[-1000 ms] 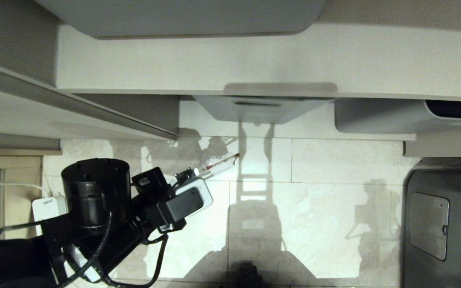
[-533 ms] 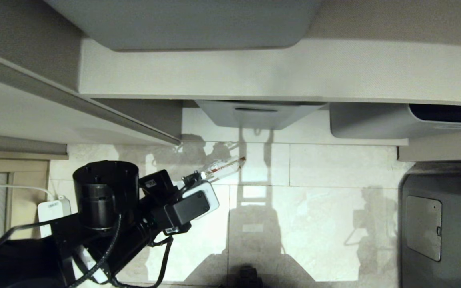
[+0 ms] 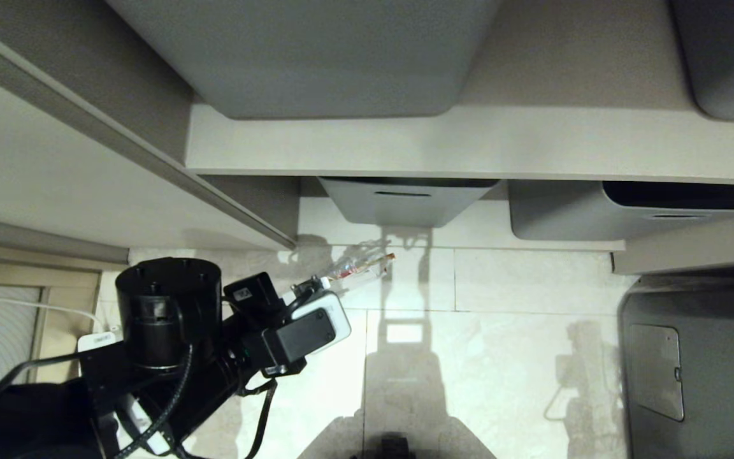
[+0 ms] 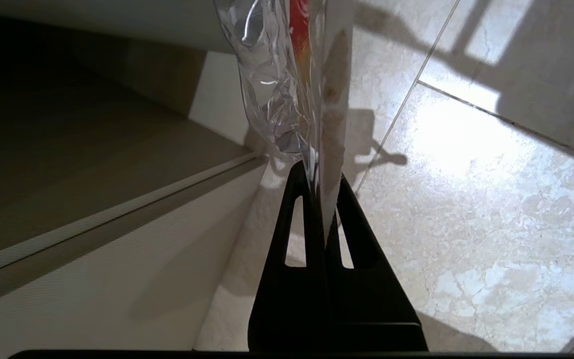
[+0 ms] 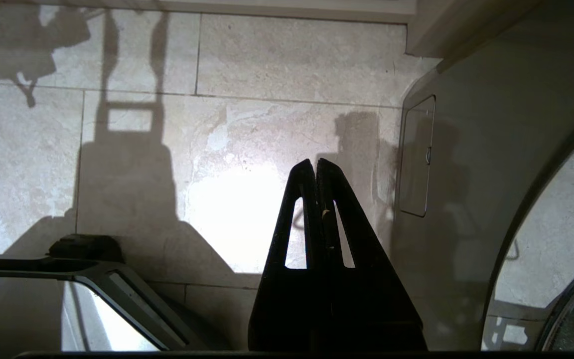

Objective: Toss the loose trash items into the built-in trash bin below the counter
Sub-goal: Put the garbage in the trash can

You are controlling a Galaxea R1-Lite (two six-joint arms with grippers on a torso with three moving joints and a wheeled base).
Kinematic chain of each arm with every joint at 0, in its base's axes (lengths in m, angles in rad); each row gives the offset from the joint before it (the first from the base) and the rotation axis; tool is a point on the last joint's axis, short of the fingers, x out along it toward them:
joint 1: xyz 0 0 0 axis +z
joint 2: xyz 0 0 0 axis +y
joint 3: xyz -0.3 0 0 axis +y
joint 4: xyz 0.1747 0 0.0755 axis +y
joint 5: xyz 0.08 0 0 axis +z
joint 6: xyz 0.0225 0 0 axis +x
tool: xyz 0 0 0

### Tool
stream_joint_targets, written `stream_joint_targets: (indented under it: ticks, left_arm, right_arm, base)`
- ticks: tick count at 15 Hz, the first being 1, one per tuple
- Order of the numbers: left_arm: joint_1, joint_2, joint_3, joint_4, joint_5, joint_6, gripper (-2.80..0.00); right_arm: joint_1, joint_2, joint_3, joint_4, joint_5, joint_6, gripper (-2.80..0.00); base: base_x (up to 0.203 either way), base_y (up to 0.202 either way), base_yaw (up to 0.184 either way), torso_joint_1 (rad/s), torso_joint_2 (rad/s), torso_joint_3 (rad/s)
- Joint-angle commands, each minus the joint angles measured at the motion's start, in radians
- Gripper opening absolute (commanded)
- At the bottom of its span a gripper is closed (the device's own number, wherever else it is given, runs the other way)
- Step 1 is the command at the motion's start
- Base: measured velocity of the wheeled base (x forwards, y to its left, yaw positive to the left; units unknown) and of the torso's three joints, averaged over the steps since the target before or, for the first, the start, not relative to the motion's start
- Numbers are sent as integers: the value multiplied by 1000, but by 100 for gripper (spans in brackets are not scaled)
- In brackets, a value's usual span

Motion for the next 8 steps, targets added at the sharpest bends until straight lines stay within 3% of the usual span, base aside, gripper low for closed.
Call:
stream_joint_targets:
  ticks: [1, 4, 8]
  left_arm:
    - [0, -11, 7, -10, -18, 8, -280]
    - [-2, -24, 13, -16, -58, 5, -280]
    - [-8, -23, 35, -11, -214, 10, -280]
  right_arm:
    - [0, -2, 0, -1, 0, 0, -280]
    - [0, -2, 0, -1, 0, 0, -280]
    - [0, -2, 0, -1, 0, 0, -280]
  base:
    - [0, 0, 0, 5, 0, 212]
    - [0, 0, 0, 2, 2, 200]
    - [0, 0, 0, 2, 2, 204]
